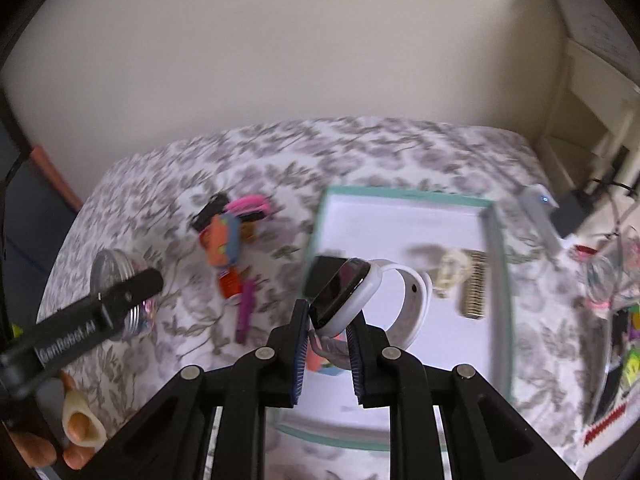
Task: Organize rigid objects
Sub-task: 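Carry the bead jar and white watch over the white tray with both grippers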
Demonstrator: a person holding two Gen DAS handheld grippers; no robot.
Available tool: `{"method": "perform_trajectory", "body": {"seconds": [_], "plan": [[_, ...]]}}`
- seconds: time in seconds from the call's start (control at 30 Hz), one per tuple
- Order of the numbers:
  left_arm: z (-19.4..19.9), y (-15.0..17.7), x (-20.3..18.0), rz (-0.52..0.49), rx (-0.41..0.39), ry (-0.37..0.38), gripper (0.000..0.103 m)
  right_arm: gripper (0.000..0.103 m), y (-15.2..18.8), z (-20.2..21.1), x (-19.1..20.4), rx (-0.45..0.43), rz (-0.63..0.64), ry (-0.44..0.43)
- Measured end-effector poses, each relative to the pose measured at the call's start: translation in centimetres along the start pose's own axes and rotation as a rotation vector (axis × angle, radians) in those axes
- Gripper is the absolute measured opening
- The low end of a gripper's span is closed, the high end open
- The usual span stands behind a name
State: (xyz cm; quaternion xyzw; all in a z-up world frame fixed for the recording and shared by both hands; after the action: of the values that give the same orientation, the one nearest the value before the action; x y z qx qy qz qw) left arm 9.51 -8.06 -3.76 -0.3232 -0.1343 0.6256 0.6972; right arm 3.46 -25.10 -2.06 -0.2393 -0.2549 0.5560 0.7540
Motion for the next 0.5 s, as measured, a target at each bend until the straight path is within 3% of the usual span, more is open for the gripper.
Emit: {"method": "perform_trajectory", "body": {"seconds": [0.17,0.33,0.5], "plan": [[-0.2,1.6,-4.5,-0.118,0.024,0.055,0.073,0.020,-0.1,1.3,-3.4,-0.004,-0.046,0.066],[-1.4,4.5,-8.4,-0.218,0.099,0.107,0.073,0.020,1.6,0.6,-5.7,0.059,-0.085,0.116],[-2.7,7.1,-10.5,-0.305,0.160,0.107,0.073,0.020,3.8,-0.6,-7.2,0.132,-0.126,0.137]]}}
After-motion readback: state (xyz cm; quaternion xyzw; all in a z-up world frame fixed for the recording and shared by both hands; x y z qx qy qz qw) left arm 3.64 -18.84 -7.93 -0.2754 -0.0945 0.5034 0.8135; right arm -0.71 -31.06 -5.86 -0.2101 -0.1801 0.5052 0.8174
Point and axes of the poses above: each gripper's, at about its wrist camera, not at the fingertips, and z roughly against the way its jaws point, x to its left, y to its underside, the point moved 9 cm from there along -z, roughly the way its jaws point, and after that the axes turned 8 degrees about -x, right-handed, at the moved point
